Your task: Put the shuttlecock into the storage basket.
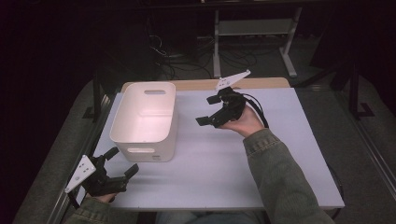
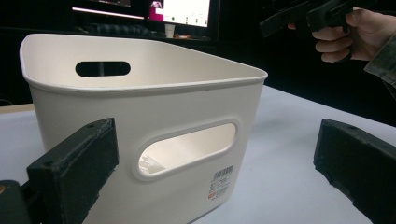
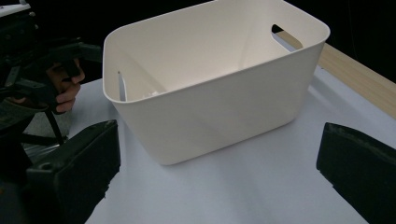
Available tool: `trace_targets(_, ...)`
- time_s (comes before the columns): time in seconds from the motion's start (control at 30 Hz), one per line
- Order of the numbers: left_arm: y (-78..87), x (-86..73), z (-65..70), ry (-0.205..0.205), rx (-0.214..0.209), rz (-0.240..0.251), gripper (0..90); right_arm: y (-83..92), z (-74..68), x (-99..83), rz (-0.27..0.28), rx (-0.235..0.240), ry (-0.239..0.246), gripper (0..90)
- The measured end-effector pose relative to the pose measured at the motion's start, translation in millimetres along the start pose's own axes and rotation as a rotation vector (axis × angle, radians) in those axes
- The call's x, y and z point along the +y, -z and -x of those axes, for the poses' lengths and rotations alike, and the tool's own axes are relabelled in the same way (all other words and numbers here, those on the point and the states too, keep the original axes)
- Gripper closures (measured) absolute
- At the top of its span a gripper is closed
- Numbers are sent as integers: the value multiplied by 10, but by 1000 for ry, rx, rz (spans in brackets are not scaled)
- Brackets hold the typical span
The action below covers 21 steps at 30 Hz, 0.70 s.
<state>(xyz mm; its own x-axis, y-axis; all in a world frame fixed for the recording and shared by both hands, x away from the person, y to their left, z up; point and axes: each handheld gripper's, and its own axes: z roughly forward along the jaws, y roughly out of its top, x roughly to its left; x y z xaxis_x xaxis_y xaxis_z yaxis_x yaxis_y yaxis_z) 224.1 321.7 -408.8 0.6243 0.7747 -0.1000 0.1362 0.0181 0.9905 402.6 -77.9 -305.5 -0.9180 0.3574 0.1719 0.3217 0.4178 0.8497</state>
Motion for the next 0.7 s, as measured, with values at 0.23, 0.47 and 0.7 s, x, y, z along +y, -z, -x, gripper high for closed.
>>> trace_targets(0.23,7,2,1,2,5,-6,0,128,45,-123,25,-30,-23,0)
trace_targets(0.47,4,2,2,0,3,-6,0,261,78,-262,60,-55,-38,0)
trace_targets(0.7,1,2,1,-1,4,-7,0,362,120,-392,79,-68,-60,0)
